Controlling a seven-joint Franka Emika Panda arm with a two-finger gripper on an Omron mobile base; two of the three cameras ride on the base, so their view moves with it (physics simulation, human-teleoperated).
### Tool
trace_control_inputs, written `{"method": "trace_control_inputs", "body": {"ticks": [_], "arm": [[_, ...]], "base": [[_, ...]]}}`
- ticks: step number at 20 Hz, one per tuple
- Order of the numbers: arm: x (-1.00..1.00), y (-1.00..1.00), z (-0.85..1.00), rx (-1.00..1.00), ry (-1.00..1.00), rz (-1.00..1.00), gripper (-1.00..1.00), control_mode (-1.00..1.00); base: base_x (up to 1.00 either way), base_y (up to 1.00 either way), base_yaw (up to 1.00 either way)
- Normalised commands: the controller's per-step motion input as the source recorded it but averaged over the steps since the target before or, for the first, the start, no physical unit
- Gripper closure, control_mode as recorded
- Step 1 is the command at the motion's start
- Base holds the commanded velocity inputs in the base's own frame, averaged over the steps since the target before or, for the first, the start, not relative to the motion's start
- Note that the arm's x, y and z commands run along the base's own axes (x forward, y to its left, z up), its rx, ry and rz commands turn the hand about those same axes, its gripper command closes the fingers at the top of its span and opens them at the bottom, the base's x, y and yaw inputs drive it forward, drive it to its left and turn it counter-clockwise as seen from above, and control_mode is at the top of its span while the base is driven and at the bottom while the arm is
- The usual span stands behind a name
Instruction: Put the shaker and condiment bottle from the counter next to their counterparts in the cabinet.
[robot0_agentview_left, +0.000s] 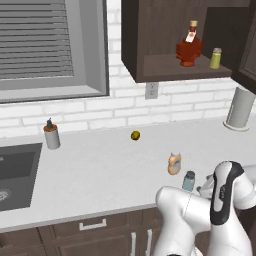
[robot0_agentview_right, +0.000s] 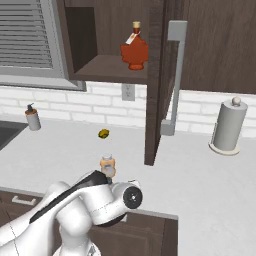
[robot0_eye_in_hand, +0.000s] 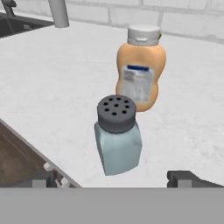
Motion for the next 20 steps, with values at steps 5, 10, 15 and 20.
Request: {"method": "trace_control_inputs", "body": {"ticks": [5,10,15,20], "arm": [[0.17,0.02,-0.07,0.00,0.00,0.00,-1.00,-1.00],[0.18,0.15,-0.09,0.00,0.00,0.00,-1.00,-1.00],[0.17,0.24,-0.03,0.00,0.00,0.00,-1.00,-1.00],[0.03,0.11,-0.12,0.00,0.00,0.01,-1.00,-1.00]], "base": [[0.00,0.00,0.00],[0.00,0.00,0.00],[0.00,0.00,0.00],[0.00,0.00,0.00]]}}
